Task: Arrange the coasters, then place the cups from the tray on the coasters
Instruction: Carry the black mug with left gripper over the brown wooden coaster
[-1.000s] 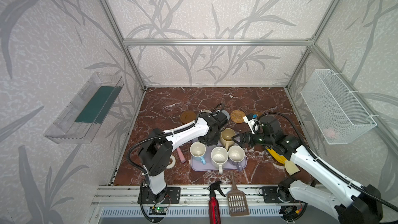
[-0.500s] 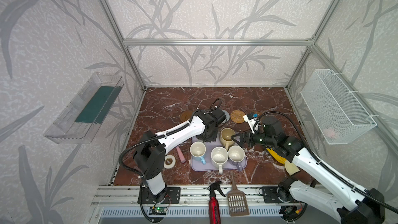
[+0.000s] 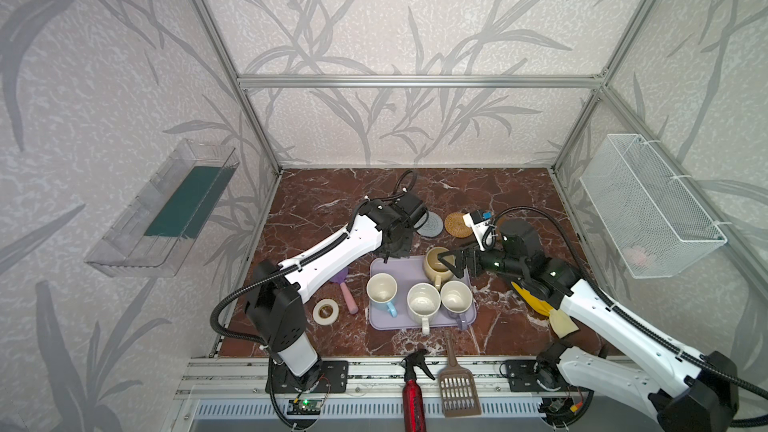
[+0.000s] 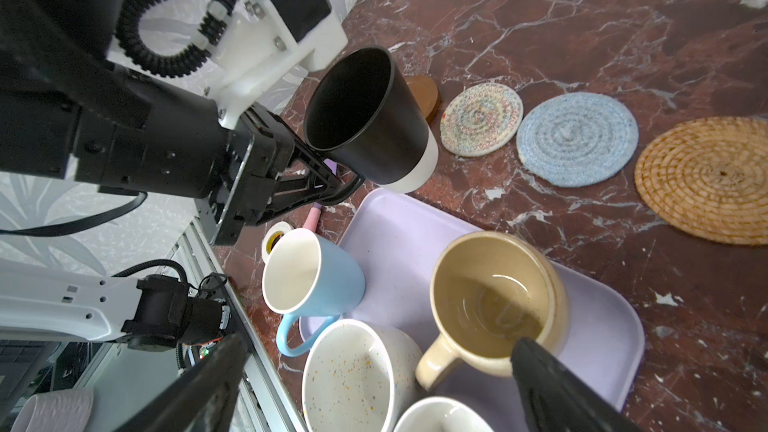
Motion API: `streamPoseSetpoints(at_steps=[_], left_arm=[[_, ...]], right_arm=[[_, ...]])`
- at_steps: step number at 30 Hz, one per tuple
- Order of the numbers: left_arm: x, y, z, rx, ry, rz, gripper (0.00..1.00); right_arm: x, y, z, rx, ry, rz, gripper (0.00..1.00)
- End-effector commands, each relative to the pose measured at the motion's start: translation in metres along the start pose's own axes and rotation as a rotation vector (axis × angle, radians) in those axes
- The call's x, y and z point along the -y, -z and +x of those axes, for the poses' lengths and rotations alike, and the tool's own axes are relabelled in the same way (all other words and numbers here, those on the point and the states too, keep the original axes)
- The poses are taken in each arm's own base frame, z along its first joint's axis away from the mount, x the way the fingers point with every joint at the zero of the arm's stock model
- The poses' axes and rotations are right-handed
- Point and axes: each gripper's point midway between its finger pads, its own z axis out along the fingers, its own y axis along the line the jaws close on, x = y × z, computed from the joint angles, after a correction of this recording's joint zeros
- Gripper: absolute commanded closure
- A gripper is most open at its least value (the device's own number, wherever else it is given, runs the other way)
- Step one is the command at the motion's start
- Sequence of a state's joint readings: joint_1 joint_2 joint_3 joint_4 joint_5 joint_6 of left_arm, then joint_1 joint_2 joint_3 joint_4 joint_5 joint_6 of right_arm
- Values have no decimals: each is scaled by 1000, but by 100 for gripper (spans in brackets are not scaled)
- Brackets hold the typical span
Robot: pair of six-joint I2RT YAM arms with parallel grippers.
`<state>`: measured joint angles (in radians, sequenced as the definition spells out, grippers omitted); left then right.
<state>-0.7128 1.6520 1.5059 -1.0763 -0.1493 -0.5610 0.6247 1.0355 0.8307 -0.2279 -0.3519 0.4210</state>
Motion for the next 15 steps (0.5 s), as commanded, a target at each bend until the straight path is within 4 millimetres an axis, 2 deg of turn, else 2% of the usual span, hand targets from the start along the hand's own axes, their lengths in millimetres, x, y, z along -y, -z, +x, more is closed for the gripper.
streamPoseSetpoints(at_steps=[1, 6, 15], left_arm=[[-22, 37, -30, 135, 51, -13, 100], [-45, 35, -46, 141, 102, -41, 100], [-76, 16, -67, 131, 188, -59, 100]], right_arm=[[-11, -1, -31, 72, 15, -2, 1], [-11, -16, -45, 67, -4, 16, 1], [-20, -52, -64, 31, -14, 9, 1]])
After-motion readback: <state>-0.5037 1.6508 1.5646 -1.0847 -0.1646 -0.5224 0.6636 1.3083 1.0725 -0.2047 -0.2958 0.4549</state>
